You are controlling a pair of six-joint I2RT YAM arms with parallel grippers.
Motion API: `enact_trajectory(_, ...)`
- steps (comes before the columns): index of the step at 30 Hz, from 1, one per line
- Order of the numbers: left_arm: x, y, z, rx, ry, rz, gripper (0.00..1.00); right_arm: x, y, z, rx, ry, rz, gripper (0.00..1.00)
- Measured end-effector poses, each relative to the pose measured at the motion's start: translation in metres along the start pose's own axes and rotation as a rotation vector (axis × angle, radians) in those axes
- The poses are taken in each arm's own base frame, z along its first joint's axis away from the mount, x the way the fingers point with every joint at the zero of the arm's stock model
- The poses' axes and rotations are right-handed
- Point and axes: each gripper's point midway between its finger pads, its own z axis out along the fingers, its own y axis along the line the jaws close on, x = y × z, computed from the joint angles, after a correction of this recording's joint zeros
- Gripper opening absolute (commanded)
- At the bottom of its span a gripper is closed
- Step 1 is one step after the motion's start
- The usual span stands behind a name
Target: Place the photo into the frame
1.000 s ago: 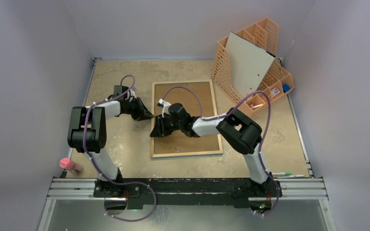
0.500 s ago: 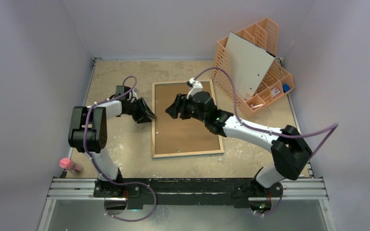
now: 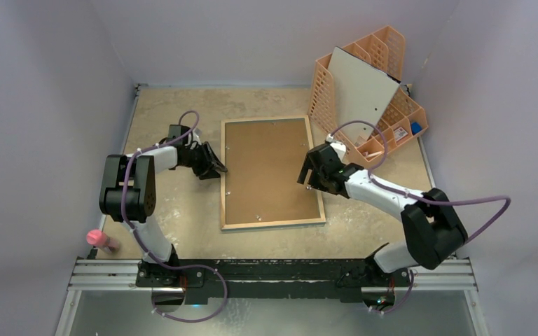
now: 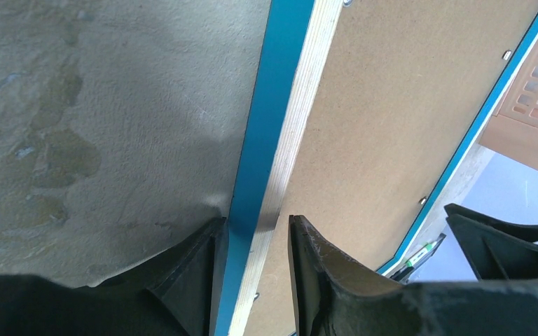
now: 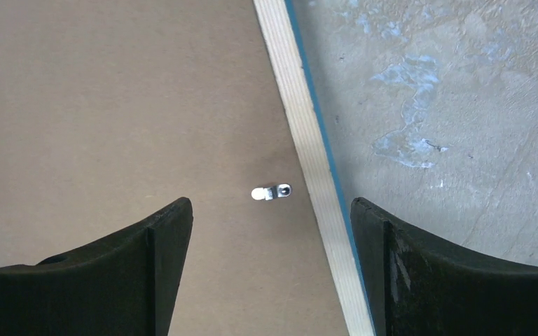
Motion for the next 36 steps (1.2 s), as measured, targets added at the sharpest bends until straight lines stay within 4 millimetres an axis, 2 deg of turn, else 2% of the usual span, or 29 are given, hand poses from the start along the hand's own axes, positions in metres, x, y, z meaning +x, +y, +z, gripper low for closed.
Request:
enact_trajectory(2, 0.000, 0.000, 0.000, 0.000, 0.000, 0.000, 0.40, 0.005, -0.005, 0.006, 0.022, 0.019, -0.019, 0.75)
enact_trajectory(4, 0.000, 0.000, 0.000, 0.000, 0.000, 0.000, 0.38, 0.009, -0.010, 0.011, 0.036, 0.034, -0.044, 0.63)
enact_trajectory(7, 0.001, 0.000, 0.000, -0.001, 0.002, -0.001, 0.37, 0.014, -0.015, 0.016, 0.047, 0.061, -0.083, 0.57)
enact_trajectory(11, 0.002, 0.001, 0.000, -0.002, 0.005, -0.003, 0.36, 0.020, -0.023, 0.024, 0.058, 0.103, -0.108, 0.56)
enact_trajectory(19, 0.002, 0.001, 0.000, -0.002, 0.008, -0.004, 0.36, 0.020, -0.018, 0.027, 0.021, 0.127, -0.169, 0.51)
enact_trajectory(21, 0.003, 0.002, 0.001, -0.002, 0.008, -0.005, 0.36, 0.019, -0.018, 0.028, 0.019, 0.130, -0.180, 0.53)
enact_trajectory(26, 0.003, 0.002, 0.001, -0.002, 0.009, -0.005, 0.35, 0.018, -0.016, 0.027, 0.004, 0.136, -0.198, 0.64)
enact_trajectory(36, 0.003, 0.002, 0.001, -0.003, 0.010, -0.006, 0.34, 0.024, -0.015, 0.025, -0.020, 0.171, -0.245, 0.60)
